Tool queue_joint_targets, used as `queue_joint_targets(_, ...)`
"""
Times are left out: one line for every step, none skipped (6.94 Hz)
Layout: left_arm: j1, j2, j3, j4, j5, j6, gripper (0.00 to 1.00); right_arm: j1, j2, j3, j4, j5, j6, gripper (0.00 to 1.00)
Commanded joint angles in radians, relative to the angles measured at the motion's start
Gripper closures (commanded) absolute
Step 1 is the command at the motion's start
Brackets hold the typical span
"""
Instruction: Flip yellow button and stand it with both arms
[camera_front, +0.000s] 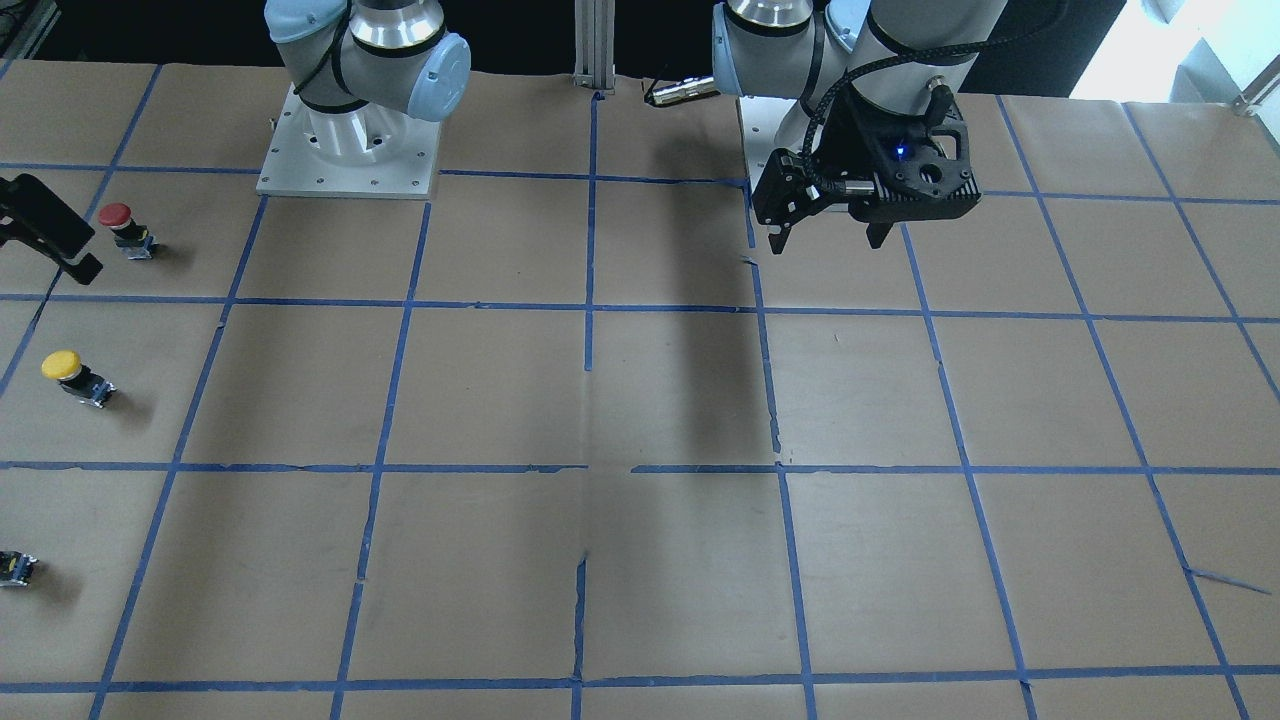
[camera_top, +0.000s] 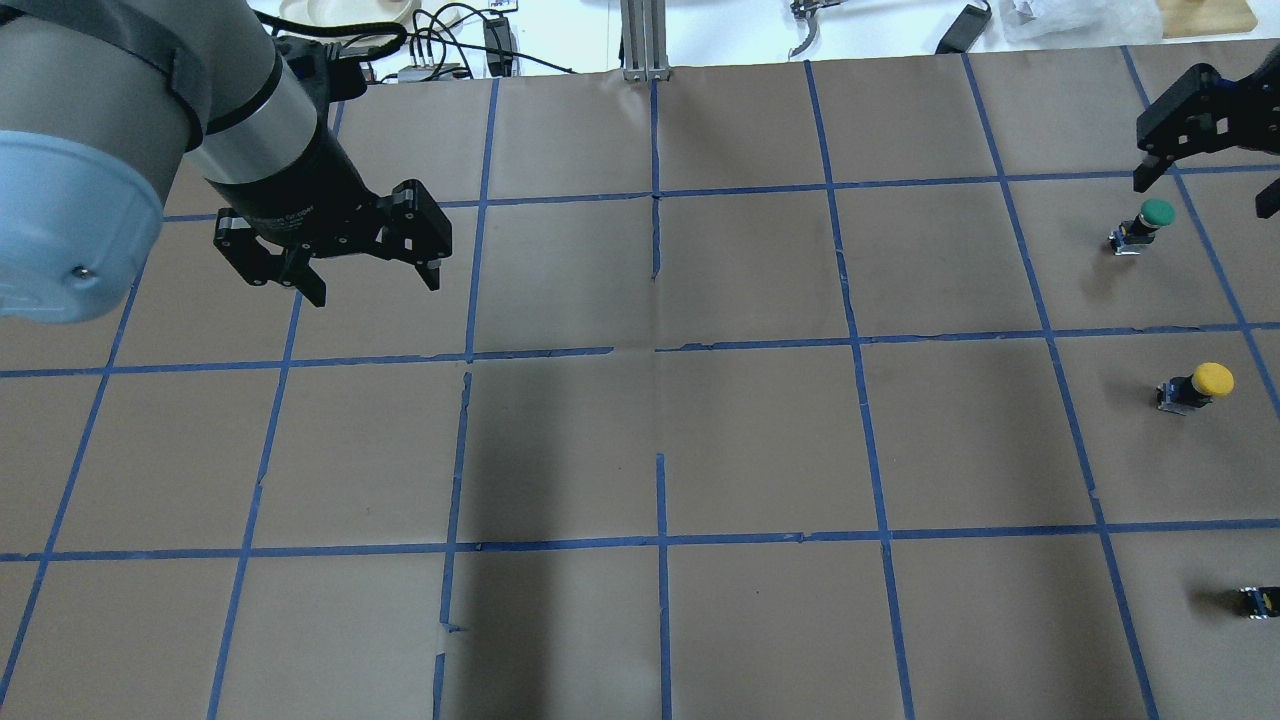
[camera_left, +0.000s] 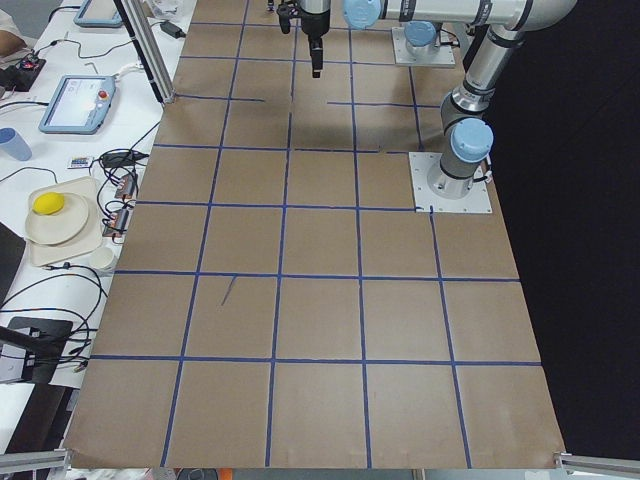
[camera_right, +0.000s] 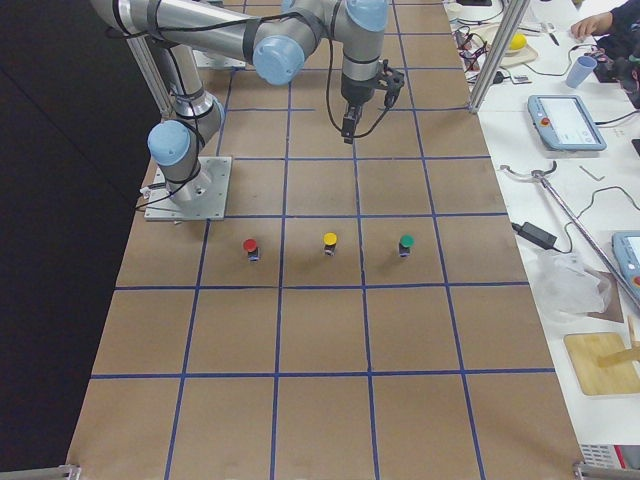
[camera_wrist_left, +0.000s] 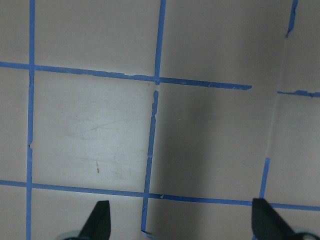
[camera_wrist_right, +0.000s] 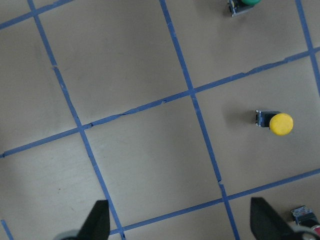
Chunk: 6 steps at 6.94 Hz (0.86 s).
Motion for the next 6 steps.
queue_joint_targets(0.000,0.002,-0.001,0.000,0.001,0.000,0.00,0.135,-0.020,0.039,0.061,-0.023,0.061,0.00)
queue_joint_targets(0.000,0.002,-0.001,0.000,0.001,0.000,0.00,0.207,-0.022,0.031,0.044,-0.078,0.073,0.00)
queue_joint_targets(0.000,0.002,-0.001,0.000,0.001,0.000,0.00,0.290,-0.020,0.031,0.008,-0.095,0.085,0.00)
queue_joint_targets(0.000,0.002,-0.001,0.000,0.001,0.002,0.00,0.336,-0.025,0.030,0.020,-0.102,0.082,0.00)
queue_joint_targets(0.000,0.002,-0.001,0.000,0.001,0.002,0.00,0.333,-0.031,0.028,0.053,-0.093,0.076,0.00)
queue_joint_targets(0.000,0.002,-0.001,0.000,0.001,0.002,0.00,0.333,-0.069,0.040,0.070,-0.083,0.082,0.00)
